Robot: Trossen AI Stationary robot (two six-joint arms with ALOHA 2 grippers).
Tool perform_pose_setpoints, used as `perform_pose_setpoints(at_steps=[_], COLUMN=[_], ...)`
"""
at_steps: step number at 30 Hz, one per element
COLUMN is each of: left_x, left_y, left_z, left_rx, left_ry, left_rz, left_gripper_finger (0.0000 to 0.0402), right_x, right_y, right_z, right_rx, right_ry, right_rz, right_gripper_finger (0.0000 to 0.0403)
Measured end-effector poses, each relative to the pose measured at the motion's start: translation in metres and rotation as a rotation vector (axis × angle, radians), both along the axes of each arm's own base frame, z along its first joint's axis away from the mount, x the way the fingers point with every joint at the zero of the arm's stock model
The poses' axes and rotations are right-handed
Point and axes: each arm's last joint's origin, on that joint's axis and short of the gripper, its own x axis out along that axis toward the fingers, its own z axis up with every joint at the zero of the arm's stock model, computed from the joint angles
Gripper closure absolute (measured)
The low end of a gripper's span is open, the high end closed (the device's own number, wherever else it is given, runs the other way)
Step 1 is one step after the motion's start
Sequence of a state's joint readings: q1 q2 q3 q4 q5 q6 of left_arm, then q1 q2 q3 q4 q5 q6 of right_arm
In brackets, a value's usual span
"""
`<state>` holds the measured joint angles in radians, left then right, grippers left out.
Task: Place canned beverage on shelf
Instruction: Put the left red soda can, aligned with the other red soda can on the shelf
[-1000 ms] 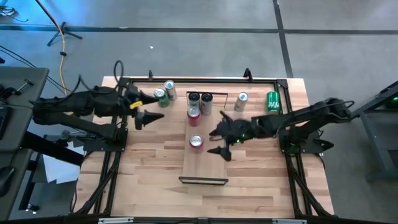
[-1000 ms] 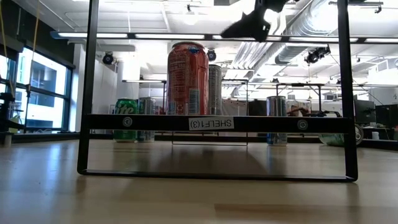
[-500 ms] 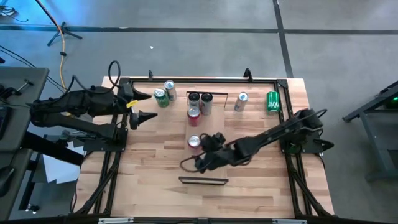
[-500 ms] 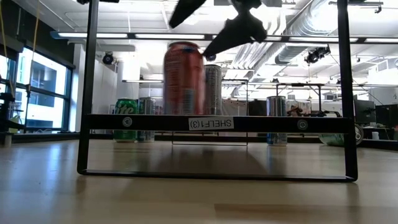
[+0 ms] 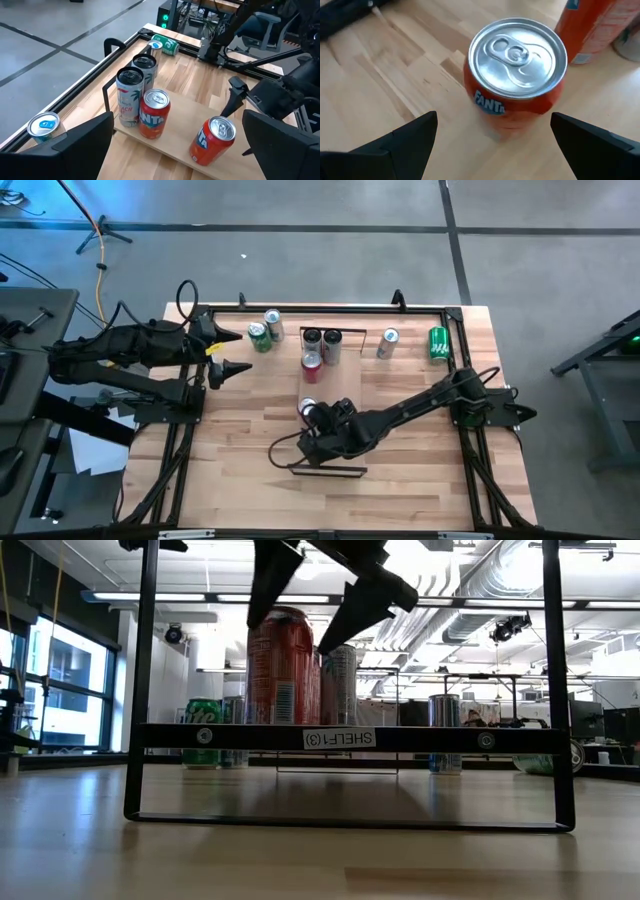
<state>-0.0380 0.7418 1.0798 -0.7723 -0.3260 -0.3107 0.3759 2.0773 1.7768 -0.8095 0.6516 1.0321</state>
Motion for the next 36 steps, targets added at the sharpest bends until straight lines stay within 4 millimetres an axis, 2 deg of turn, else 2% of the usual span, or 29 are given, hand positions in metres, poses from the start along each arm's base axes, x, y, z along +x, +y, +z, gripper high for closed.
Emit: perform_pose_setpoints(at_steps=[6,15,23,26,31,36], left_x=[0.000,0.000,0.000,0.000,0.000,0.000], left_y=[0.000,0.000,0.000,0.000,0.000,0.000], left_z=[0.000,0.000,0.000,0.000,0.000,0.000], left_rx=[-0.009,-0.017,-0.017,-0.017,-0.017,-0.017], left_ry=[-0.003,-0.005,-0.004,-0.003,-0.003,-0.001], left_rz=[0.003,0.006,0.006,0.006,0.006,0.006], left_gripper_finger=[0.0005,0.0005,0.0005,0.0005,0.0005,0.0005], right_x=[0.000,0.009,0.011,0.011,0.010,0.006], right_y=[-0.004,-0.022,-0.027,-0.027,-0.027,-0.028], right_z=[-0.001,0.001,0.002,0.001,0.001,0.007], right_rx=[-0.020,-0.020,-0.019,-0.013,-0.034,-0.070], right_ry=[-0.065,-0.109,-0.115,-0.112,-0.072,-0.020], right_rz=[-0.108,-0.159,-0.169,-0.165,-0.128,-0.063], right_gripper_finger=[0.0027,0.0027,0.0030,0.0050,0.0122,0.0122])
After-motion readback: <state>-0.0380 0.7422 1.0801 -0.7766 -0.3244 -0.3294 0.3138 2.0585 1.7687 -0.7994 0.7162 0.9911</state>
